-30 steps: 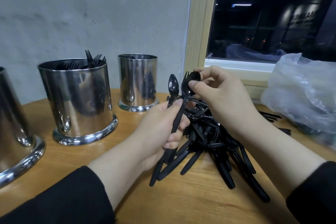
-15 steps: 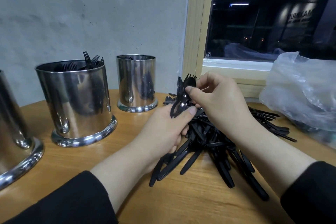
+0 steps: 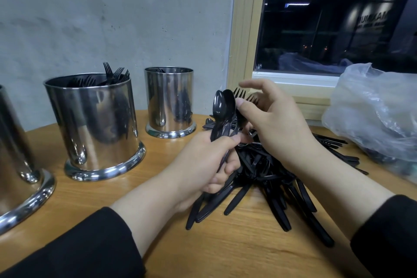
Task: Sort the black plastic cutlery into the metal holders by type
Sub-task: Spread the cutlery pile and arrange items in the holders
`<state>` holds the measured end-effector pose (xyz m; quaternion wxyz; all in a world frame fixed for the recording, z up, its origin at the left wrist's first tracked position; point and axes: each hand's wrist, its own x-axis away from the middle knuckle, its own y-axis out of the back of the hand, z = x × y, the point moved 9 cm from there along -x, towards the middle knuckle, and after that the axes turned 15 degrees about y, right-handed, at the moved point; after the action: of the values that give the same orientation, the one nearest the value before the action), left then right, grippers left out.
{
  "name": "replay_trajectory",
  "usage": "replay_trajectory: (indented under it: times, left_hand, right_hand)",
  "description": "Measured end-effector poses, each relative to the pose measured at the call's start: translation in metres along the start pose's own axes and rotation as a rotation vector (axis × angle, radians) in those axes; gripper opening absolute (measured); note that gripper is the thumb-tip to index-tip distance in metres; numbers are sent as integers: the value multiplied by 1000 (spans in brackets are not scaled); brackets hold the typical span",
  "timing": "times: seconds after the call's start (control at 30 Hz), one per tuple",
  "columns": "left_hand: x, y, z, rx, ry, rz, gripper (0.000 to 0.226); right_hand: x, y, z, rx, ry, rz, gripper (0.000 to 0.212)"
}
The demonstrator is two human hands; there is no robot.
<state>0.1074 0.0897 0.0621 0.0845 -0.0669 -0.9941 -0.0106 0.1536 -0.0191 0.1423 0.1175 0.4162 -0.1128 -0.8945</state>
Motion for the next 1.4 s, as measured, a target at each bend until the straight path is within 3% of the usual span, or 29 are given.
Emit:
replay_trajectory:
  times: [0.13,0.27,0.43,0.6,0.77,0.9,1.03,1.23,1.4]
  left_hand:
    - [1,-4,-1,33,-5,51,23]
    - [-2,5,-5,79,-46,-37,32]
    - [-4,16,-7,157,-49,-91,30]
    - [-3,9,-5,-31,-79,-74,27]
    - [-5,40,-10,50,-112,-264,23]
    - [-7,64,-5,121,-91,-405,21]
    - [-9,65,1,135,-57,-448,31]
    - [-10,64,2,120,-57,-441,30]
    - [-13,61,2,96,-62,-430,21]
  right_hand:
    - [0,2,-5,-29,-30,-5,11]
    - [-6,16,-1,164,60,-58,11]
    - [-8,22,-3,200,54,-92,11]
    - [-7,15,2,280,105,-49,9]
    - [-8,24,-6,166,78,-115,15]
    - [0,11,-40,497,23,195,14]
    - [12,-14,-67,706,17,487,29]
    - [7,-36,-87,849,56,677,40]
    - [5,-44,-87,851,60,737,42]
